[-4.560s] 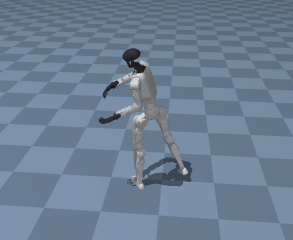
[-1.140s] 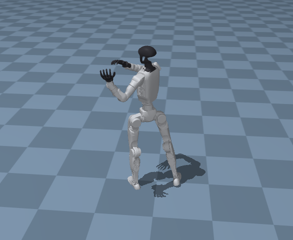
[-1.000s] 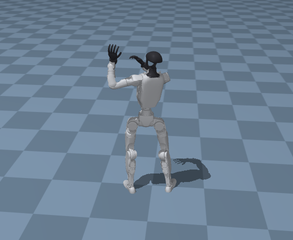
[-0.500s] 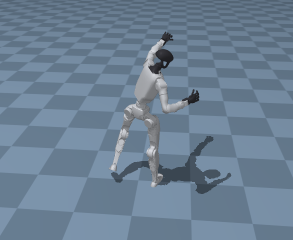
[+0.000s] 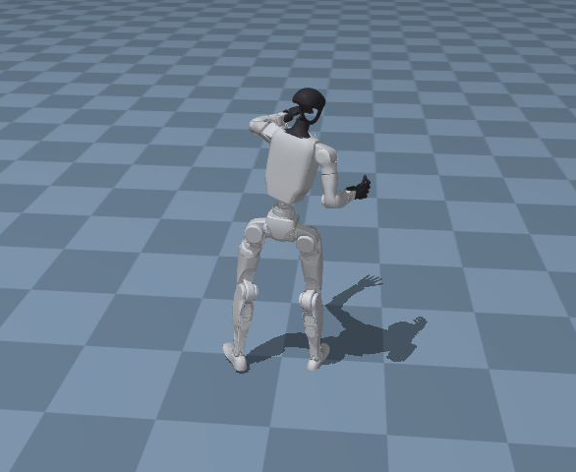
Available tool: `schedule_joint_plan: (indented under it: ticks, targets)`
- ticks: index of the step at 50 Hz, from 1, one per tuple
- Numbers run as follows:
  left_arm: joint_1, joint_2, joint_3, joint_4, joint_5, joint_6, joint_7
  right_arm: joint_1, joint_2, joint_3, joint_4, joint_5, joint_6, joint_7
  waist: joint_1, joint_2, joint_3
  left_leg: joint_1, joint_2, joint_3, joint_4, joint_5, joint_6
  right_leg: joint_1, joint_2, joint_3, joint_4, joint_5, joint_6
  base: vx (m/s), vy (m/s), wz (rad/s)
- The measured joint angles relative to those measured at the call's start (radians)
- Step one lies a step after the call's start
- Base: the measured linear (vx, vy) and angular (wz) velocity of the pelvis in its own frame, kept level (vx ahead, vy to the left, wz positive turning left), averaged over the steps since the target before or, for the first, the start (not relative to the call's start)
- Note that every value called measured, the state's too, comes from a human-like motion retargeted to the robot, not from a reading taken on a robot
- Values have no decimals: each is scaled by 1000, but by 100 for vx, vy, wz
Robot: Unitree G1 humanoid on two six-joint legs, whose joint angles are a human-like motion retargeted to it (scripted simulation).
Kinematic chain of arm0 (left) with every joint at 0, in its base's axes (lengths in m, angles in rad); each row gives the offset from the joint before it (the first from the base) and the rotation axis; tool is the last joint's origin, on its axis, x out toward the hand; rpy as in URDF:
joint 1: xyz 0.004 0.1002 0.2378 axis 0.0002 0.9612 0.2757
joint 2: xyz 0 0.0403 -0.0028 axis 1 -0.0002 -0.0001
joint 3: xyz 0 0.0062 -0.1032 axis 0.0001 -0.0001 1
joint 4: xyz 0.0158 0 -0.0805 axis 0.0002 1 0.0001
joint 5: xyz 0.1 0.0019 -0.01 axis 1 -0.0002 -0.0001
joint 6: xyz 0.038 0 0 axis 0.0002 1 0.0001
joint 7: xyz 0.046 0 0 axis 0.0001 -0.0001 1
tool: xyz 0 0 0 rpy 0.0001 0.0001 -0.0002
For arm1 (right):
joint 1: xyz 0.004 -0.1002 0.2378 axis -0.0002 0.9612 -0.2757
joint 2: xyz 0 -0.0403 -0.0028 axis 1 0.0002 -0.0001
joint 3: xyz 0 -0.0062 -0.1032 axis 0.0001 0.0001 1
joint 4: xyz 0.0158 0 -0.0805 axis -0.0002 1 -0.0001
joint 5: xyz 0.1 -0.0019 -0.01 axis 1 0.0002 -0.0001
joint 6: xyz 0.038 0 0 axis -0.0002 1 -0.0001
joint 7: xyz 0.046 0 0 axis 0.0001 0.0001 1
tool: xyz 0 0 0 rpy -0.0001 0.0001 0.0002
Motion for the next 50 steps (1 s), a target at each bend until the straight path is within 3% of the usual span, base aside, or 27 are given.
schedule_joint_plan:
  ticks: [5, 11, 18, 22, 32, 40, 50]
  targets:
    - [238, -101, 234, -184, -205, -8, -101, -76, -84, 78, -16, -140, 8, -29, 120, -62, -9, -57, -30, -139, -62, 0, -10, -7, -34, -120, 50, -10, -7, -8, 19, 135]
    - [527, -200, 508, -277, -413, -58, -25, -206, -186, 201, -34, -246, 34, -43, 323, -142, 21, -96, -55, -234, -78, 3, -19, -5, -68, -200, 98, -8, -107, -5, 20, 80]
    - [678, -244, 624, -310, -504, -93, -9, -380, -185, 298, -16, -278, 39, -15, 586, -203, 40, -106, -60, -341, -77, -7, -25, 20, -90, -266, 177, 43, -154, 4, 19, 76]
    - [721, -287, 636, -310, -591, -153, 17, -499, -121, 361, 18, -277, -22, 48, 687, -226, 34, -109, -60, -449, -74, -16, -30, 47, -96, -261, 250, 79, -154, 12, 17, 129]
    - [855, -485, 801, -300, -807, -248, 23, -779, 114, 529, 94, -287, -15, 134, 831, -264, -1, -122, -95, -766, -100, -11, -55, 74, -62, -21, 434, 193, -173, 16, 13, 166]
    - [955, -599, 881, -352, -879, -263, -27, -857, 285, 598, 173, -353, 37, 123, 984, -288, -16, -134, -135, -997, -148, 9, -83, 93, 10, 150, 502, 324, -135, 16, 7, 157]
    - [1070, -718, 1017, -373, -1278, -392, -29, -1027, 510, 699, 343, -289, 55, 171, 1049, -331, -17, -144, -179, -1204, -219, 52, -103, 122, 147, 457, 517, 454, -46, 11, 1, 119]
